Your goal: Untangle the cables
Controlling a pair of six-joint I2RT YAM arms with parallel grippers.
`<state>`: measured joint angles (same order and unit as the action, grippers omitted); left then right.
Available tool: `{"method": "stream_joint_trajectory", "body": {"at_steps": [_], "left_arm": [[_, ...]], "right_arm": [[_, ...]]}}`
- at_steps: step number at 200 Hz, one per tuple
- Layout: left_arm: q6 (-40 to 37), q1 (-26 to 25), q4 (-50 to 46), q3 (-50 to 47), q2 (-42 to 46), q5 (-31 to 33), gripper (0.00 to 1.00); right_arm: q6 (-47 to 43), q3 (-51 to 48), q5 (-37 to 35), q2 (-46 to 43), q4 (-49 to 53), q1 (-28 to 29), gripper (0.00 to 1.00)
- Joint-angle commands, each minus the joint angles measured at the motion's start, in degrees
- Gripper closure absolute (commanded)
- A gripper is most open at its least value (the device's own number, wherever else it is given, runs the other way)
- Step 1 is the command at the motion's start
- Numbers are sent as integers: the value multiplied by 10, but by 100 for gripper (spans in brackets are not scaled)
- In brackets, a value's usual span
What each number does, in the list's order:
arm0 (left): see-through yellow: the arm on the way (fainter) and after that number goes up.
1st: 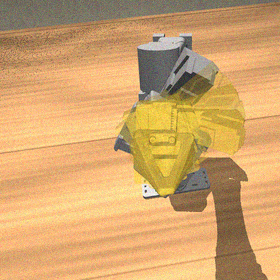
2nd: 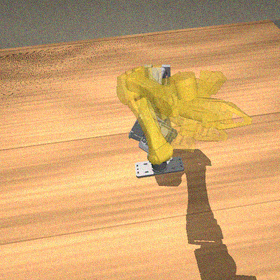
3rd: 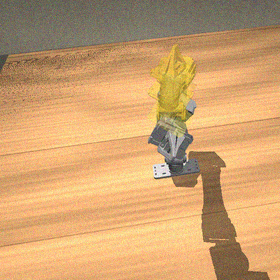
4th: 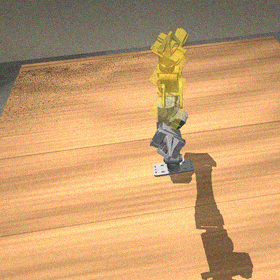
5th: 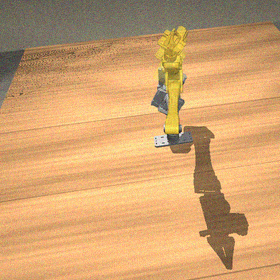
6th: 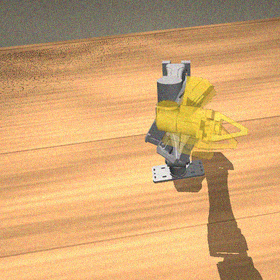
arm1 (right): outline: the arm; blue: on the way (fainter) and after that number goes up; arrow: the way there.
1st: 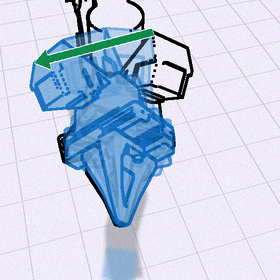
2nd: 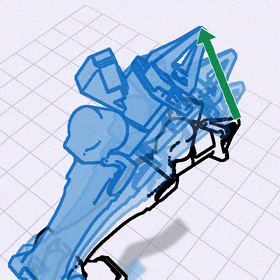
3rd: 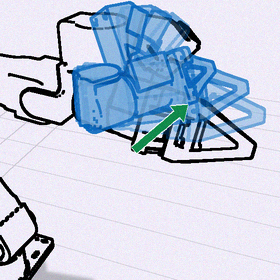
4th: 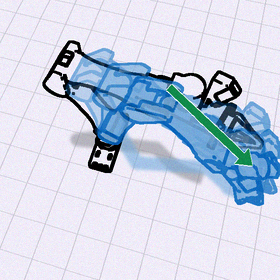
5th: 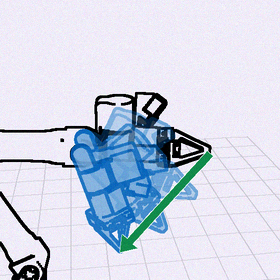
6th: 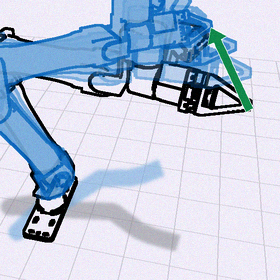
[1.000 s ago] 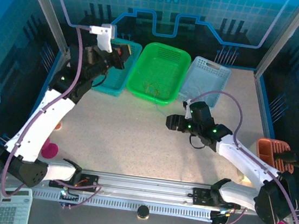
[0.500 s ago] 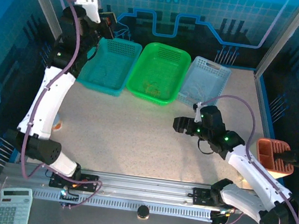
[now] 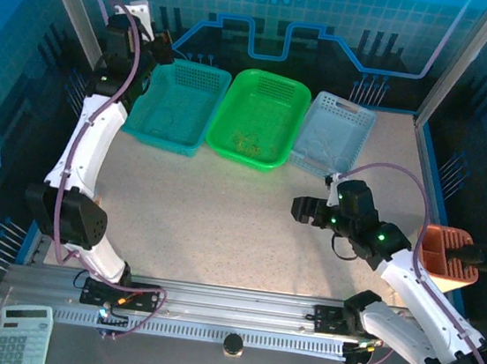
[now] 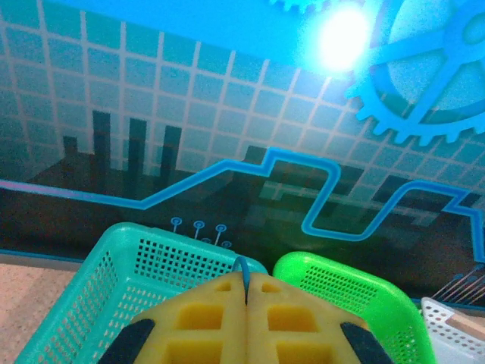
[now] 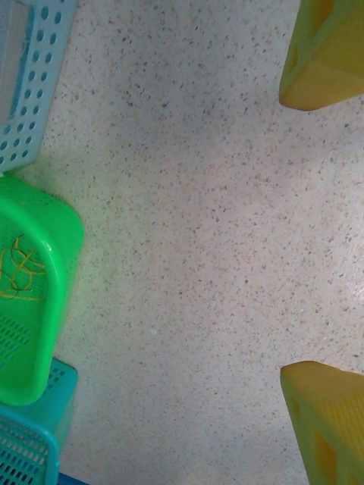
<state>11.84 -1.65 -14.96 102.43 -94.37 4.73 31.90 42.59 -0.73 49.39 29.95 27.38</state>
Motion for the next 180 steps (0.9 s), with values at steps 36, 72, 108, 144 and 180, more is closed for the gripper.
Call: {"method": "stream_joint_trajectory", "body": {"at_steps": [36, 72, 108, 144, 180], "left_arm": [[-6, 17, 32, -50, -8, 0, 100], [-1, 25, 22, -84, -15, -24, 86], [9, 28, -13, -73, -19, -45, 1], [20, 28, -44, -50, -10, -75, 1], [42, 28, -42, -81, 36, -118, 1]], "right_arm": [[-8, -17, -2, -21, 27, -20, 13], [-9, -12, -2, -22, 29, -22, 13], [-14, -7, -4, -23, 34, -22, 13], [-13, -7, -4, -24, 32, -23, 12], [-21, -10, -6, -29, 30, -25, 10]]}}
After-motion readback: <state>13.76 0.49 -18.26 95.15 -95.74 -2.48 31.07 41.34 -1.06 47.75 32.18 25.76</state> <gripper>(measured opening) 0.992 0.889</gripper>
